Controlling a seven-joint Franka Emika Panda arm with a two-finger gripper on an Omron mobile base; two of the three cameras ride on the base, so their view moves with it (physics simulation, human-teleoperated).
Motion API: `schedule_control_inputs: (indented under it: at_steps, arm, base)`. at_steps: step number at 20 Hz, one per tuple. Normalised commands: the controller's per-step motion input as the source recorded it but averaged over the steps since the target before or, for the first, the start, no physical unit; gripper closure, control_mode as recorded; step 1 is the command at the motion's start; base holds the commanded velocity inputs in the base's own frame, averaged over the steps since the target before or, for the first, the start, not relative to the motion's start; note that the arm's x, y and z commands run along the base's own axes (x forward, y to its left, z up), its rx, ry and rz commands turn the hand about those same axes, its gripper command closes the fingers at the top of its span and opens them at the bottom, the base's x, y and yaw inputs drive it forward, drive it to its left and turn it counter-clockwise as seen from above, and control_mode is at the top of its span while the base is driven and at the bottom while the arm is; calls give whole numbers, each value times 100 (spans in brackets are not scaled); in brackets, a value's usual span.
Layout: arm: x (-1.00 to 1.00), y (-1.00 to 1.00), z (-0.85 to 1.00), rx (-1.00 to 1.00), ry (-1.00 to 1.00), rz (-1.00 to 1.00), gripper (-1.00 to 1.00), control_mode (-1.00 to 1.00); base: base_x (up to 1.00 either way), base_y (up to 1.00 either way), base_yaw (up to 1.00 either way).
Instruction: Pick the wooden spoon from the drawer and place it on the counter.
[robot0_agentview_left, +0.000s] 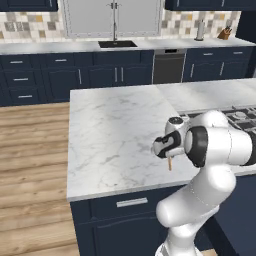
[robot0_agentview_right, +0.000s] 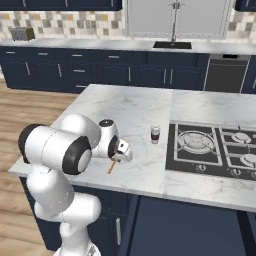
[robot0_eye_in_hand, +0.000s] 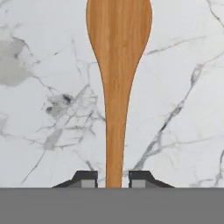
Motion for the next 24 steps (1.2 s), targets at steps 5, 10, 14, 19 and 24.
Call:
schedule_control_inputs:
  at_steps: [5, 10, 14, 19, 24]
  arm:
    - [48, 14, -50, 3, 8, 2, -100, -100]
    - [9, 1, -5, 11, -3, 2, -100, -100]
    - [-10, 0, 96, 10, -14, 1, -100, -100]
    - [-27, 0, 100, 3, -11, 4, -100, -100]
    - [-52, 2, 100, 0, -23, 4, -100, -100]
  base:
    - [0, 0, 0]
    - [0, 0, 0]
    - [0, 0, 0]
    - [0, 0, 0]
    - [0, 0, 0]
